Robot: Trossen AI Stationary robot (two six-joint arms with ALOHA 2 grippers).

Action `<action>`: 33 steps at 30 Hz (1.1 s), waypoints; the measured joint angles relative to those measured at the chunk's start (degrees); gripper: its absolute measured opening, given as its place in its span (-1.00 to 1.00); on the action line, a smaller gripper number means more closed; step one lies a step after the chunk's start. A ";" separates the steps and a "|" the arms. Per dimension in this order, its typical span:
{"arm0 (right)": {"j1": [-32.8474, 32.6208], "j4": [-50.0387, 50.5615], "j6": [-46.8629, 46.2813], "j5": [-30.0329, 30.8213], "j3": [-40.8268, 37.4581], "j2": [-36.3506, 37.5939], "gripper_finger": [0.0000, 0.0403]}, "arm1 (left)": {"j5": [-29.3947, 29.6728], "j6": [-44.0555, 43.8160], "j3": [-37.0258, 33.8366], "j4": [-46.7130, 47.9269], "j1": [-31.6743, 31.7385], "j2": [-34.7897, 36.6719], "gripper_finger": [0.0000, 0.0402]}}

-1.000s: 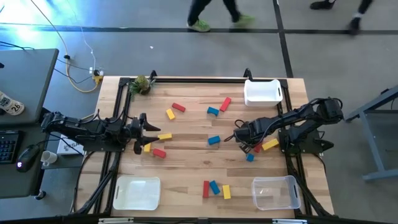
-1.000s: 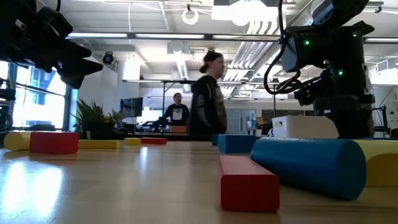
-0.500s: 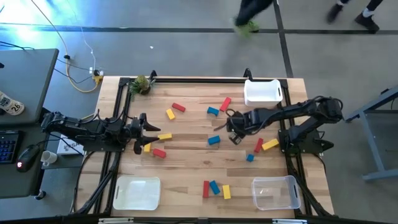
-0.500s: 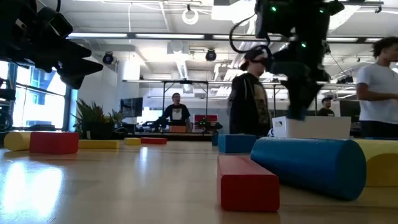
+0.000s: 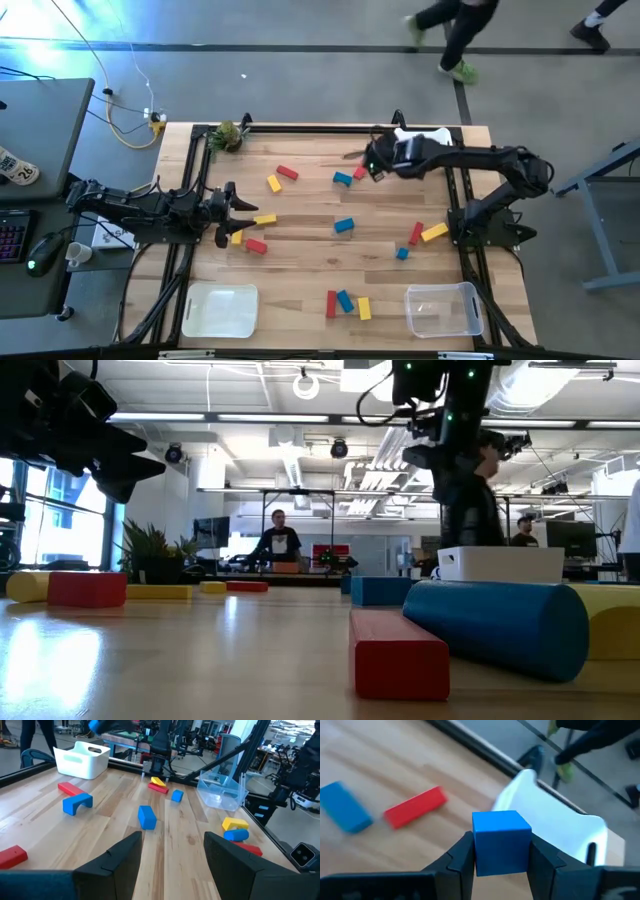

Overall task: Sort & place blocks by color
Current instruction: Put the blue block into the top white bin

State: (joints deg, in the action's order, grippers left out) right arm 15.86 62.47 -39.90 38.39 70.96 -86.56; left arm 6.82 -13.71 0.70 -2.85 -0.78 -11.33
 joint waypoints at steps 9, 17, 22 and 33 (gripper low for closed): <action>12.86 0.32 0.06 -7.09 -3.28 0.02 -0.43 | 0.00 -2.85 0.01 -0.53 0.00 -0.01 0.01; 21.04 -0.07 1.49 -9.97 -4.37 0.01 -0.43 | -0.40 0.34 3.70 -0.66 -0.02 -0.02 0.01; 24.84 -0.76 1.57 -13.69 -4.37 -0.02 -0.43 | -0.33 3.56 7.93 4.44 -0.02 -1.12 0.01; 28.05 -3.18 2.87 -19.95 -4.37 -0.02 -0.38 | 4.50 4.95 19.46 24.71 0.00 -12.81 0.01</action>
State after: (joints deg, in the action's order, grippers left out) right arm 43.91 59.29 -37.03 18.44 66.59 -86.59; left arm 11.32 -8.75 20.16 21.86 -0.78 -24.14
